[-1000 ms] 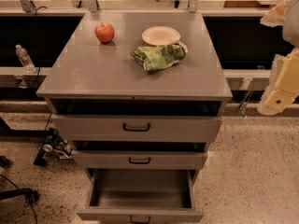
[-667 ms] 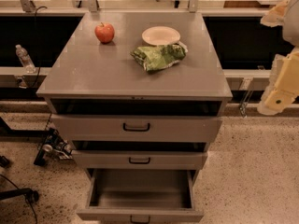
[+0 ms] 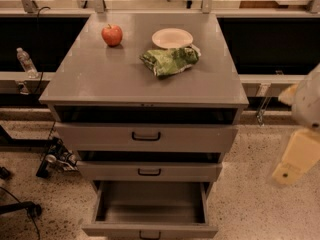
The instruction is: Close bottom drawer
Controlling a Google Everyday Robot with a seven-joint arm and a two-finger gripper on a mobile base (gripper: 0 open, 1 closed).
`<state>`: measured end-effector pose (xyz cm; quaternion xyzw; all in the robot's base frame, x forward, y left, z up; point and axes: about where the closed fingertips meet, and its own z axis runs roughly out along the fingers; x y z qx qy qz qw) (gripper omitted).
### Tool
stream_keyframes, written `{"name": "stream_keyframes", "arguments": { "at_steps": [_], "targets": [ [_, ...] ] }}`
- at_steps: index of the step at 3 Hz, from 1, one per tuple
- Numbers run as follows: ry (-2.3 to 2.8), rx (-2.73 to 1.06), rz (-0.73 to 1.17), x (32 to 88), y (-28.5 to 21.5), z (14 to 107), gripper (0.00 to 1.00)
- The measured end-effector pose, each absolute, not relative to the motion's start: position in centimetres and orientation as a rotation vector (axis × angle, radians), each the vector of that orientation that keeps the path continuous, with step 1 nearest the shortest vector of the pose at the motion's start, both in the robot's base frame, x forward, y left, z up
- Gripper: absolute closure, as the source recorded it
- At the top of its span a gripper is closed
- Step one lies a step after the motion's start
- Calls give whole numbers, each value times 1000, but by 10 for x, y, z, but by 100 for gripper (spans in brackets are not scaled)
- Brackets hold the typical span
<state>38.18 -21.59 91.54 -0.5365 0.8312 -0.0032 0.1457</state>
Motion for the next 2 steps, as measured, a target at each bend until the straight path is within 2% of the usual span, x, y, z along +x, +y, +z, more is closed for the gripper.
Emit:
{"name": "stream_keyframes", "arguments": {
  "at_steps": [1,2],
  "targets": [
    [2577,-1495,133,349,-218,836,0],
    [2636,-1498,174,334,-219,811,0]
  ]
}}
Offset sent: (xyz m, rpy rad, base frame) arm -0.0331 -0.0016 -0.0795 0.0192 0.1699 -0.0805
